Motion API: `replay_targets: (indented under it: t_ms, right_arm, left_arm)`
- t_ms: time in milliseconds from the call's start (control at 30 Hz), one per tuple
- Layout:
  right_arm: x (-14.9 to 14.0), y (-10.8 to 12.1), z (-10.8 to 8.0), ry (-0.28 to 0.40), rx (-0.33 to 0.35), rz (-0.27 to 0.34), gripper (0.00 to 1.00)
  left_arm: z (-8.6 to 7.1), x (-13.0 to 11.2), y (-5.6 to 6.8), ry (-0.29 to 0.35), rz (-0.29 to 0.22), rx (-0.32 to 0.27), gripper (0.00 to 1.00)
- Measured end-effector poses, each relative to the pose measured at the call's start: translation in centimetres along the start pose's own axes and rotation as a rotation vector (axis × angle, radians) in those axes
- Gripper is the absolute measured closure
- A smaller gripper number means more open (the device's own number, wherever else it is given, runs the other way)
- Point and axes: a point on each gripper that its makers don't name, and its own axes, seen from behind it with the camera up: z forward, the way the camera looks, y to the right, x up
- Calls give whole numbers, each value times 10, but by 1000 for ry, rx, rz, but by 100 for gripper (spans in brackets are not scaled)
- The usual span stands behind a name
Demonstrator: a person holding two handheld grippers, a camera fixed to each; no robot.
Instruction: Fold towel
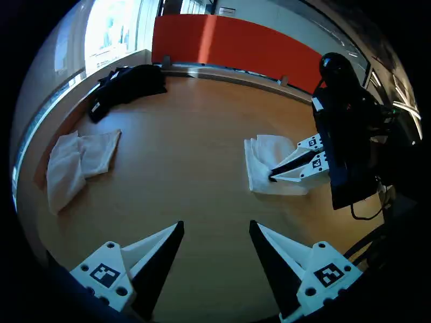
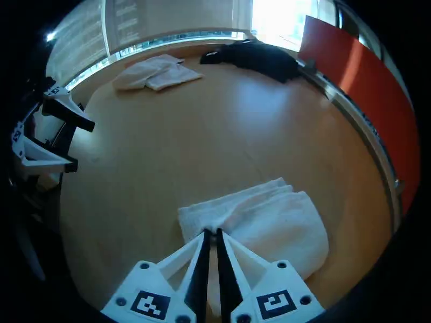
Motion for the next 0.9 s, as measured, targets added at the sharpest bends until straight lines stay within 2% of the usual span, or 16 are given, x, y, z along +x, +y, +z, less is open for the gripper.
replay_targets:
  t_ms: [67,200,267,333,600,900]
  right_arm:
    - [1,2,-1,4,-5,5,80]
    - [2,4,-5,10,-12,8,52]
    - [1,4,-8,13,-12,11,42]
    - [1,4,-10,15,-16,13,39]
    - [-4,5,-21,21,-34,27,39]
    - [-35,10,-41,4,-78,75,39]
  left_arm:
    - [0,0,0,-1,-2,-2,10]
    - [1,1,0,-1,0,-2,10]
    - [2,2,1,-1,1,-3,10]
    - [2,2,1,-1,0,-5,11]
    - [3,3,4,1,-3,-9,10]
    - [5,5,8,3,3,-15,11]
